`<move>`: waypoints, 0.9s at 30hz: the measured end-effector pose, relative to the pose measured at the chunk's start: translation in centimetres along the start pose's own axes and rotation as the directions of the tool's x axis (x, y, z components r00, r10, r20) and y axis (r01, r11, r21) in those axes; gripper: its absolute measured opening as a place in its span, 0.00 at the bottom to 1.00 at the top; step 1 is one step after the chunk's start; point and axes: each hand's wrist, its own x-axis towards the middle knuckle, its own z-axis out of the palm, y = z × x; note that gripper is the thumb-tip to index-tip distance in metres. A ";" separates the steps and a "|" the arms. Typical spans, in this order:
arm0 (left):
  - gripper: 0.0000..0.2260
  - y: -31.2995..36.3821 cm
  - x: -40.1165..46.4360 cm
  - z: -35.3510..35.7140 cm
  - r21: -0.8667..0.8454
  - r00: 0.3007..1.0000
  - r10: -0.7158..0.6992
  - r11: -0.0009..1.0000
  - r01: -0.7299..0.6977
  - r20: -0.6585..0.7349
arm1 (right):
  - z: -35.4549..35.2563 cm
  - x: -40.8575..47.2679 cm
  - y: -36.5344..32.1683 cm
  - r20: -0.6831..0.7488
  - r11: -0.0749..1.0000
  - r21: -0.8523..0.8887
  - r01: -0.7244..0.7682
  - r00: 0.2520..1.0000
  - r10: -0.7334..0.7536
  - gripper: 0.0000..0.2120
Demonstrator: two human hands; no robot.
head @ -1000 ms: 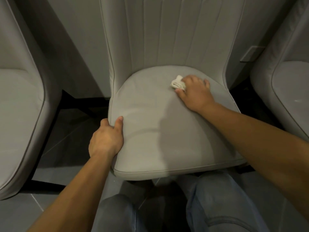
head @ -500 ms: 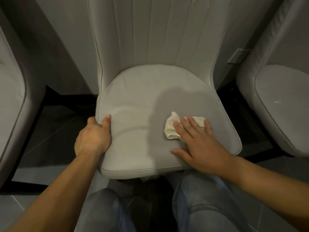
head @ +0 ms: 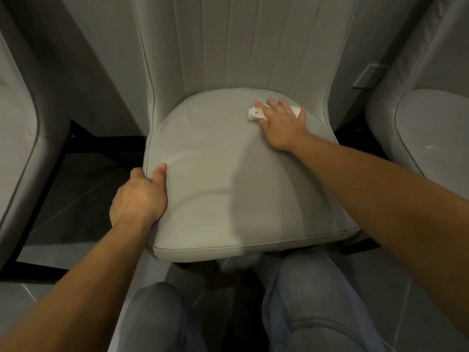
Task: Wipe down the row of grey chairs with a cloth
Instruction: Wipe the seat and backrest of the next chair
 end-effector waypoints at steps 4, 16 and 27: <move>0.32 -0.3 0.2 0.2 0.023 1.000 0.001 1.000 0.000 -0.014 | -0.8 1.8 2.0 -0.008 0.999 0.018 -0.047 0.999 0.048 0.23; 0.32 -0.4 0.1 -0.2 0.031 1.000 0.011 0.999 -0.011 0.003 | -0.4 -16.9 4.4 0.045 0.975 0.096 0.200 0.978 -0.205 0.23; 0.33 -0.7 0.3 0.0 0.042 1.000 0.009 0.999 -0.009 -0.013 | 1.5 -21.2 -7.6 0.077 0.942 0.012 0.337 0.939 -0.337 0.32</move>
